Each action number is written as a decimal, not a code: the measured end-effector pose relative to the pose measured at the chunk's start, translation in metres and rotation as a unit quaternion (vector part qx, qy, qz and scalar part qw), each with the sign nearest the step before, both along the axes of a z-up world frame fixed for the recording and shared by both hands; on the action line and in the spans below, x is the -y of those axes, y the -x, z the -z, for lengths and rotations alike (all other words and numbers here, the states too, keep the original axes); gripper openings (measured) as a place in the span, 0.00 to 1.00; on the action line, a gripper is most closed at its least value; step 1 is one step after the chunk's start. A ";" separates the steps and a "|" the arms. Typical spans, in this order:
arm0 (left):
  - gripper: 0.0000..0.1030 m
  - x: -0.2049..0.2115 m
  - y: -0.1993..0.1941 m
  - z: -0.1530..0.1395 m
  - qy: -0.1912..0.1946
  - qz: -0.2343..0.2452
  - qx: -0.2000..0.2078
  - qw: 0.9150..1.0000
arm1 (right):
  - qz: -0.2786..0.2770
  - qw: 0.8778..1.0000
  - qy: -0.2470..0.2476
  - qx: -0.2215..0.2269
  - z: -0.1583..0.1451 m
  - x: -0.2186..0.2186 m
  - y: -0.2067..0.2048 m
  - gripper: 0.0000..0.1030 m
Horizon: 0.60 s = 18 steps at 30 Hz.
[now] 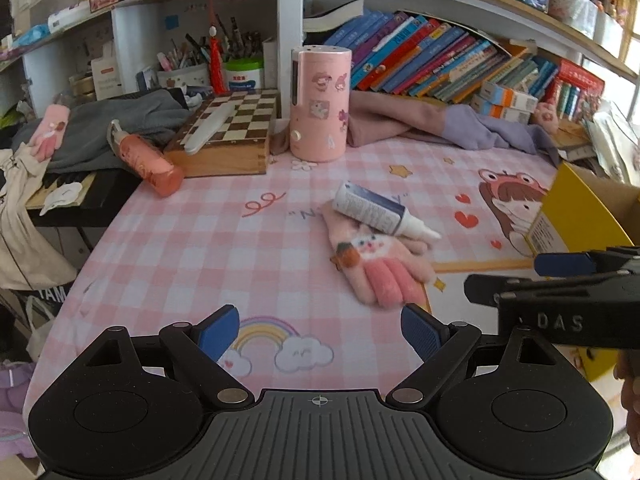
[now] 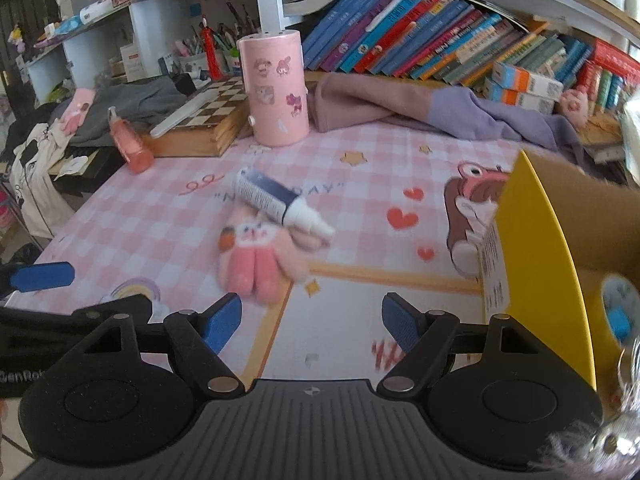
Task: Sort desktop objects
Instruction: 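Move both tools toward the pink glove and spray bottle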
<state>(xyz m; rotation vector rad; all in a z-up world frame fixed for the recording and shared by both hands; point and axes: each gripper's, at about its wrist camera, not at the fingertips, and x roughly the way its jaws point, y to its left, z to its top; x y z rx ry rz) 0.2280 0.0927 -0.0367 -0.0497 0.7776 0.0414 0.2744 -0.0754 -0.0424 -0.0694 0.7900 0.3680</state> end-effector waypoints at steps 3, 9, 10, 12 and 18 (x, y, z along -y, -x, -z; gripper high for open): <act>0.88 -0.003 -0.009 0.000 0.000 -0.010 0.000 1.000 | -0.011 1.000 -0.003 0.003 -0.002 -0.004 -0.019 0.73; 0.88 -0.006 -0.026 0.007 0.001 -0.023 -0.013 1.000 | -0.054 0.998 0.021 -0.003 -0.003 -0.027 -0.060 0.71; 0.88 -0.005 -0.029 0.009 0.001 -0.023 -0.016 1.000 | -0.068 0.997 0.031 -0.006 -0.002 -0.035 -0.067 0.71; 0.88 -0.003 -0.036 0.012 0.001 -0.022 -0.022 1.000 | -0.096 0.994 0.049 -0.004 -0.001 -0.050 -0.080 0.71; 0.88 0.002 -0.054 0.019 0.009 -0.020 -0.026 0.999 | -0.157 0.985 0.075 0.001 0.010 -0.083 -0.116 0.70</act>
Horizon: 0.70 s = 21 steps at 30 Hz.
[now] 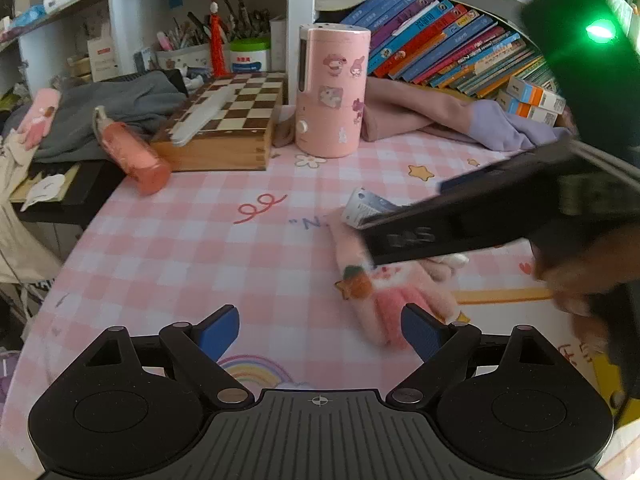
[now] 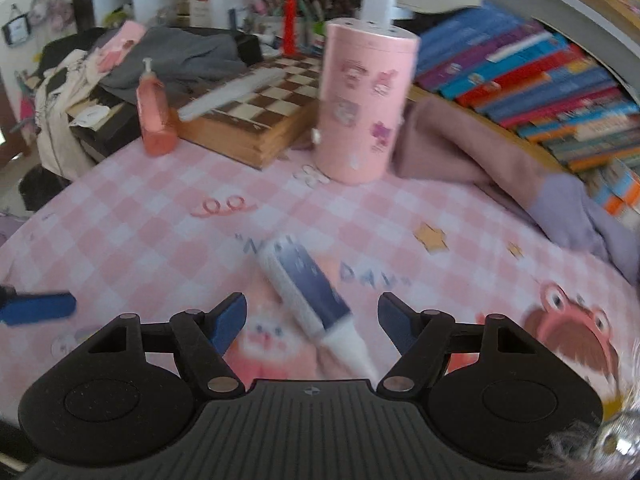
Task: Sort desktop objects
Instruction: 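Move both tools toward the pink glove and spray bottle, then grasp the spray bottle with the right tool while the left tool grasps the pink glove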
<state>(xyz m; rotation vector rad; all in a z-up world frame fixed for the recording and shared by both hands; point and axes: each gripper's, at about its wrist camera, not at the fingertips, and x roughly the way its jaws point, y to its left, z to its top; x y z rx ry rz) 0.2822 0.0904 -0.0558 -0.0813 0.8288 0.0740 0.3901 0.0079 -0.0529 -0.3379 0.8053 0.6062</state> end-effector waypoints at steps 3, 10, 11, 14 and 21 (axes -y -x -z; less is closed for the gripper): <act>0.88 0.002 -0.008 0.003 0.001 0.005 -0.002 1.000 | -0.020 1.000 0.013 -0.005 0.008 -0.011 -0.014 0.63; 0.88 0.001 -0.025 0.007 0.007 0.005 -0.005 1.000 | -0.056 0.997 0.040 -0.031 0.023 -0.024 -0.038 0.38; 0.88 0.000 -0.028 0.008 0.009 0.004 -0.006 1.000 | -0.054 0.997 0.038 -0.033 0.024 -0.021 -0.039 0.36; 0.88 0.002 -0.039 0.012 0.008 0.009 -0.011 1.000 | -0.034 0.998 0.033 -0.033 0.020 -0.010 -0.044 0.30; 0.88 0.019 -0.068 0.027 0.009 0.052 -0.027 0.998 | 0.088 0.995 0.001 -0.043 0.011 0.043 -0.054 0.29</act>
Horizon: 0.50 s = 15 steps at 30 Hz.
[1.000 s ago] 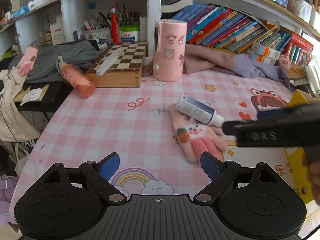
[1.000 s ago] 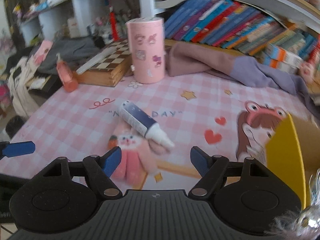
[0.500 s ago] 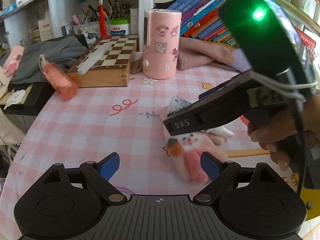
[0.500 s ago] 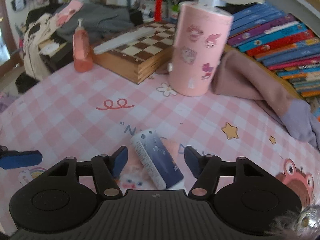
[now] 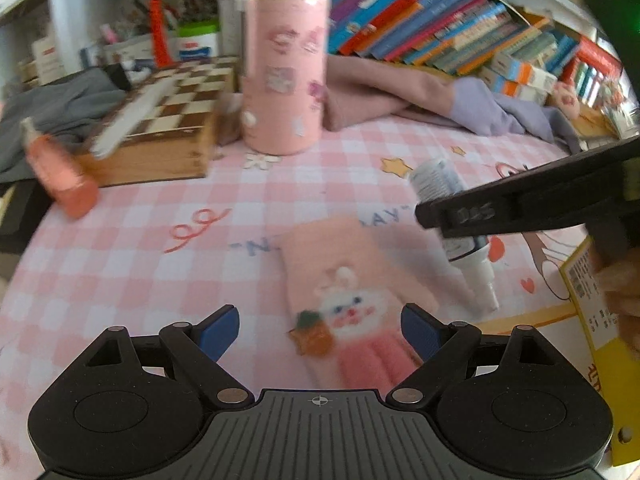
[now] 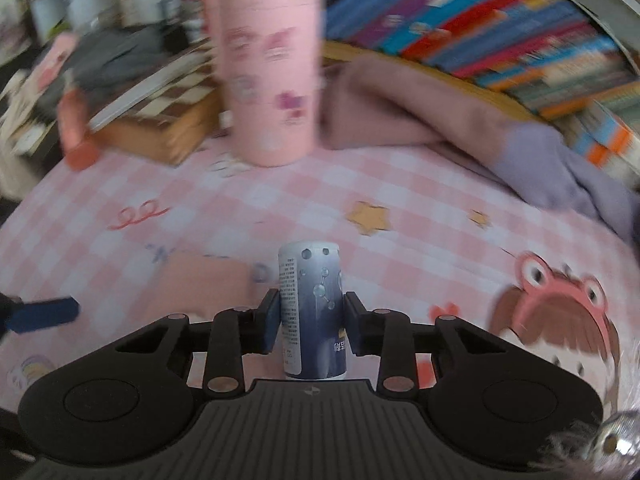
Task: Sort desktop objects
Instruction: 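Grasp the spray bottle with the right tool while the left tool grasps the pink glove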
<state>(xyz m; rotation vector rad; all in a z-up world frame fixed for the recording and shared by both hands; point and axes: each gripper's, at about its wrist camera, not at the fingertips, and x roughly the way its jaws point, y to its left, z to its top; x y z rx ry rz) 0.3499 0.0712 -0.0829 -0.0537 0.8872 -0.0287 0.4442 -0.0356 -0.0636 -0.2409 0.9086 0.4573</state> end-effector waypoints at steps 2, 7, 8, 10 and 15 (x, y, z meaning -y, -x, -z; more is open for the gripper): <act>0.88 0.007 -0.007 0.006 -0.003 0.011 -0.005 1.000 | 0.017 1.000 -0.008 0.003 -0.004 0.010 0.002 0.29; 0.84 0.017 -0.017 0.017 -0.010 0.014 -0.019 1.000 | 0.038 0.999 -0.029 -0.002 -0.009 0.022 0.005 0.29; 0.77 0.018 -0.017 0.017 -0.014 0.015 -0.013 1.000 | 0.041 0.999 -0.032 -0.005 -0.009 0.022 0.005 0.29; 0.65 0.020 -0.016 0.017 -0.028 0.022 -0.004 0.999 | 0.045 0.998 -0.037 -0.006 -0.010 0.023 0.007 0.29; 0.18 0.013 -0.012 0.014 -0.035 0.038 0.007 0.999 | 0.048 0.998 -0.043 0.001 -0.013 0.022 0.014 0.29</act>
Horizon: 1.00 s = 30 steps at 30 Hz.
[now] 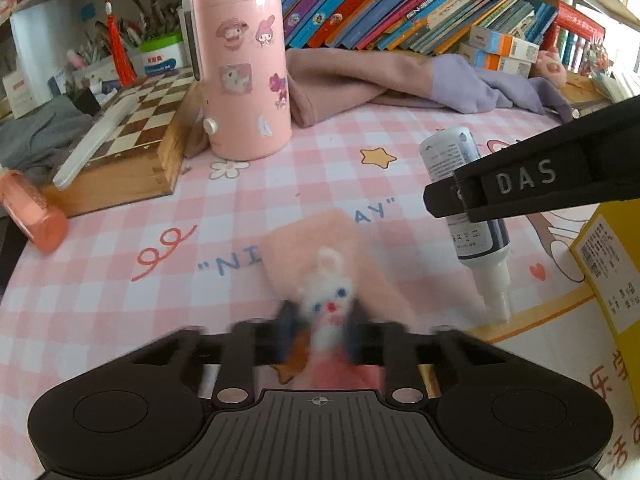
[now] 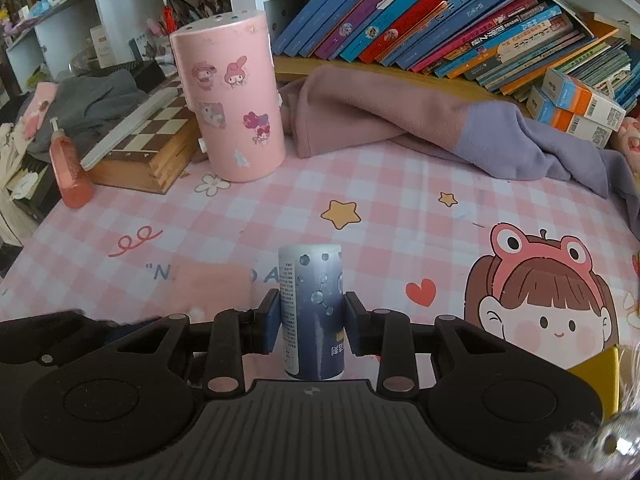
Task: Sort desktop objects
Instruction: 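Grasp the spray bottle with the right tool while the left tool grasps the pink glove, then lift the pink glove and spray bottle and carry both over the yellow box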
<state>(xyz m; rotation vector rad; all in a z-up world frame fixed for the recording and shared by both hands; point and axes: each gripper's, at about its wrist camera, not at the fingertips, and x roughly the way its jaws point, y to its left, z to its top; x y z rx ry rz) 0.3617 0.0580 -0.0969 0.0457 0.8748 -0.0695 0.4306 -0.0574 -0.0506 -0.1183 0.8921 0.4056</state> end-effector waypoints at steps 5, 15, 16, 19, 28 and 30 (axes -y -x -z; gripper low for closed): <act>0.15 -0.017 0.017 -0.015 0.040 -0.017 0.018 0.999 | 0.004 1.000 -0.009 0.011 -0.008 -0.001 0.011 0.29; 0.15 -0.040 0.060 -0.066 0.082 -0.034 0.077 0.993 | 0.011 0.999 -0.032 0.033 -0.029 0.002 0.051 0.29; 0.15 -0.042 0.065 -0.070 0.085 -0.034 0.081 0.993 | 0.012 0.999 -0.035 0.034 -0.032 0.003 0.056 0.29; 0.15 -0.046 0.082 -0.080 0.092 -0.031 0.090 0.991 | 0.012 0.998 -0.044 0.042 -0.040 0.005 0.076 0.29; 0.15 -0.055 0.133 -0.096 0.108 -0.026 0.105 0.988 | 0.017 0.996 -0.068 0.062 -0.060 0.015 0.139 0.29; 0.15 -0.056 0.145 -0.099 0.111 -0.025 0.107 0.988 | 0.019 0.995 -0.070 0.063 -0.062 0.017 0.153 0.29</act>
